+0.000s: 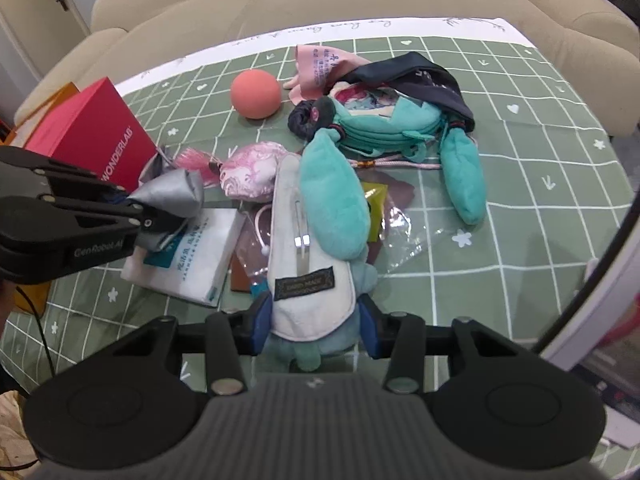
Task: Organize soft objects
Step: 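Grasp the white plush with the right gripper while the left grasps the silver pouch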
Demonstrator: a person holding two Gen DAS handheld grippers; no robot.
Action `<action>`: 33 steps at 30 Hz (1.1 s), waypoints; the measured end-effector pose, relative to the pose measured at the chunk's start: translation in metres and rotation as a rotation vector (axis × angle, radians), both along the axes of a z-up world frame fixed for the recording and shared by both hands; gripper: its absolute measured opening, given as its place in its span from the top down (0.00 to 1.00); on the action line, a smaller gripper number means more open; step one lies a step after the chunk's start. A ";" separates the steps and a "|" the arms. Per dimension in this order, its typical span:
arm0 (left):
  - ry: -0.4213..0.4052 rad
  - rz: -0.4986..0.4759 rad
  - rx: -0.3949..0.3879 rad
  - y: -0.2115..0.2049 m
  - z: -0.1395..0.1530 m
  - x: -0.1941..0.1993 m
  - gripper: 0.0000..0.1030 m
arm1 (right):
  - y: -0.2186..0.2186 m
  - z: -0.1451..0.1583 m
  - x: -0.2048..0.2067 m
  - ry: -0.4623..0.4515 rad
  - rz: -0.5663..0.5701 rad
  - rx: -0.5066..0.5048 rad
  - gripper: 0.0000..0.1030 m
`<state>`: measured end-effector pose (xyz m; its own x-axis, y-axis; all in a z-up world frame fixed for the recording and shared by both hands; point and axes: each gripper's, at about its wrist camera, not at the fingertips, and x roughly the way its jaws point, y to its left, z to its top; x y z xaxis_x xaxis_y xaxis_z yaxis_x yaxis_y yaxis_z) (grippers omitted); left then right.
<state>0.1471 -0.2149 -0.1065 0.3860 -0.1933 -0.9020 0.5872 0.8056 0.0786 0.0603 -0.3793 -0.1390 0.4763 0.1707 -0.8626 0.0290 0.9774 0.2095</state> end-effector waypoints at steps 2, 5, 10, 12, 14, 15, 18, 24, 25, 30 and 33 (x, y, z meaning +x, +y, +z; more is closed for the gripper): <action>-0.046 0.062 -0.027 0.007 0.007 -0.006 0.98 | 0.004 0.003 -0.003 0.004 -0.004 -0.019 0.57; -0.079 0.061 -0.030 0.008 0.016 -0.014 0.99 | 0.011 0.009 -0.010 0.004 -0.014 -0.033 0.57; -0.095 0.155 -0.043 0.023 0.035 -0.023 0.99 | 0.024 0.019 -0.018 0.033 -0.036 -0.050 0.57; -0.089 0.181 -0.066 0.031 0.044 -0.025 0.99 | 0.030 0.026 -0.023 0.030 -0.043 -0.060 0.57; -0.088 0.202 -0.085 0.038 0.054 -0.025 0.99 | 0.034 0.033 -0.027 0.020 -0.055 -0.065 0.57; -0.089 0.217 -0.095 0.042 0.061 -0.025 0.99 | 0.036 0.037 -0.029 0.014 -0.060 -0.063 0.57; -0.090 0.257 -0.144 0.054 0.082 -0.023 0.99 | 0.041 0.050 -0.036 -0.007 -0.081 -0.055 0.57; -0.117 0.289 -0.208 0.067 0.120 -0.026 0.98 | 0.055 0.074 -0.055 -0.044 -0.095 -0.027 0.57; -0.120 0.289 -0.223 0.068 0.126 -0.027 0.98 | 0.056 0.078 -0.058 -0.051 -0.094 -0.022 0.57; -0.135 0.300 -0.284 0.085 0.156 -0.030 0.98 | 0.057 0.102 -0.067 -0.082 -0.111 -0.005 0.57; -0.152 0.312 -0.296 0.096 0.173 -0.031 0.98 | 0.055 0.120 -0.071 -0.123 -0.127 -0.001 0.57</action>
